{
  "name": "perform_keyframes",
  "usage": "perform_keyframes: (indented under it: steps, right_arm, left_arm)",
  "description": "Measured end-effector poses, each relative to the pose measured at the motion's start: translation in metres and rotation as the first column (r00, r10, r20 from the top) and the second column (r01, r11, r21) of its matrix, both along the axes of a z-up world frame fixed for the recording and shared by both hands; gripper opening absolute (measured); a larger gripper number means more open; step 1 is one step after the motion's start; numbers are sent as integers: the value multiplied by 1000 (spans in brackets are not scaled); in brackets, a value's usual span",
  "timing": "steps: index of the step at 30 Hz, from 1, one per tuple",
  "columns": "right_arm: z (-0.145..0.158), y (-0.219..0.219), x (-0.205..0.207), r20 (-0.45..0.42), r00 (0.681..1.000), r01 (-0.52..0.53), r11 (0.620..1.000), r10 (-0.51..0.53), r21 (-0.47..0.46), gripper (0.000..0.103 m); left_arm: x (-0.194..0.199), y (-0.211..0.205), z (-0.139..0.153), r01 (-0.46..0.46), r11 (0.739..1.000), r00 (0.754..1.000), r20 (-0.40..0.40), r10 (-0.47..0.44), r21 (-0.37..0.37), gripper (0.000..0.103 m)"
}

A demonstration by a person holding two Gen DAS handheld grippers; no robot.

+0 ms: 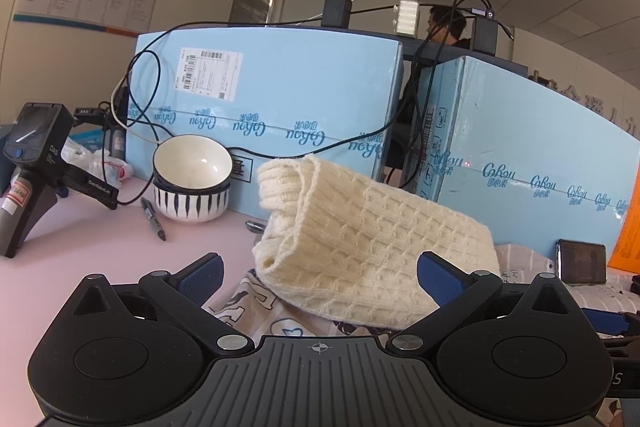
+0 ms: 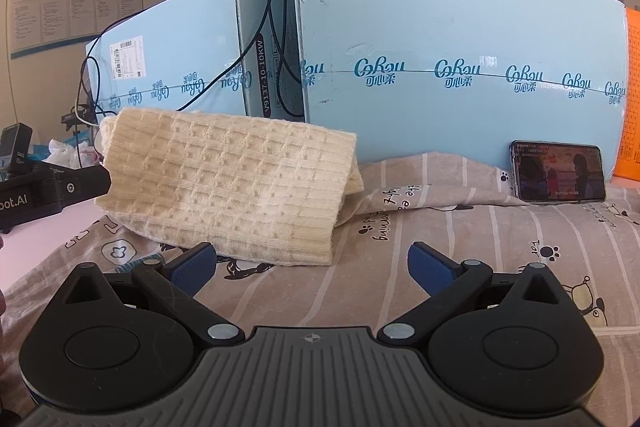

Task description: Fold clothes

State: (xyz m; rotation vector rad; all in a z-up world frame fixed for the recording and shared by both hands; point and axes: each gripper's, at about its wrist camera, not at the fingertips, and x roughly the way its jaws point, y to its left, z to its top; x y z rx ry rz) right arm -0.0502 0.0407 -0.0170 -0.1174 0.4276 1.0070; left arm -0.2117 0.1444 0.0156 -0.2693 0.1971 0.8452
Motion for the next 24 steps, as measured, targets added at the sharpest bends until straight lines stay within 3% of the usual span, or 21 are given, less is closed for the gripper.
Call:
perform_keyframes:
  steps: [24]
  right_arm:
    - [0, -2, -3, -8, 1000, -5, 1000, 5, 6, 103]
  left_arm:
    - [5, 2, -3, 1, 1000, 1000, -21, -1, -6, 103]
